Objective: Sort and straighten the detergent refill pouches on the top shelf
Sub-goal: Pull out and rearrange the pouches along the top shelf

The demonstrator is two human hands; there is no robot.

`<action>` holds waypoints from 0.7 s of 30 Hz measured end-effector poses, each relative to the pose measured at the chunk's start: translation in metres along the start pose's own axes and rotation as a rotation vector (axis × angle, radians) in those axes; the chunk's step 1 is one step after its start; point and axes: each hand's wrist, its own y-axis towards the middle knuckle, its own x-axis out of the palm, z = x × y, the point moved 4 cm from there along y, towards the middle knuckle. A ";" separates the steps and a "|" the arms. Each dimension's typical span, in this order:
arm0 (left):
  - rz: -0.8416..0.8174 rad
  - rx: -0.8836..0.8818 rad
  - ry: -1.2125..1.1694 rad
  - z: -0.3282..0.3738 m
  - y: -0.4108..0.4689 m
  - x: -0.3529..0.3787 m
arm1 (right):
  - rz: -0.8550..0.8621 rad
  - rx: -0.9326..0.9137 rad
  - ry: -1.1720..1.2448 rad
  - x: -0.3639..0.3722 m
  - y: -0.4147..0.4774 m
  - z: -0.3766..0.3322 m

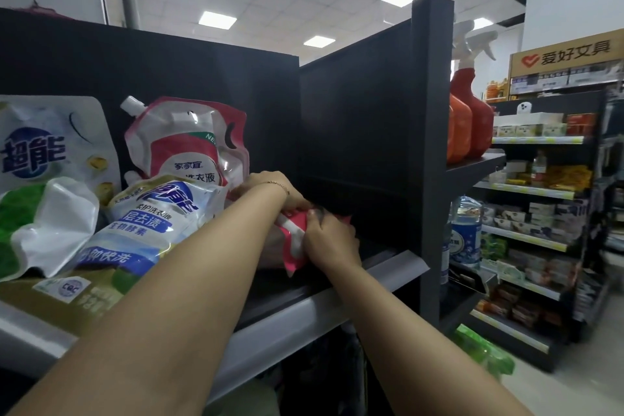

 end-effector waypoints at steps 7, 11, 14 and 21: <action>0.223 0.004 -0.082 -0.009 -0.008 0.002 | -0.009 0.004 -0.013 0.003 0.003 0.002; 0.332 -0.008 -0.167 -0.015 -0.009 0.005 | 0.012 -0.003 0.042 0.000 -0.002 0.000; 0.405 -0.020 -0.255 -0.018 -0.009 0.004 | 0.087 0.032 0.066 -0.003 -0.003 0.000; 0.618 -0.057 -0.626 -0.034 -0.008 -0.002 | -0.042 0.050 -0.023 0.002 -0.003 -0.002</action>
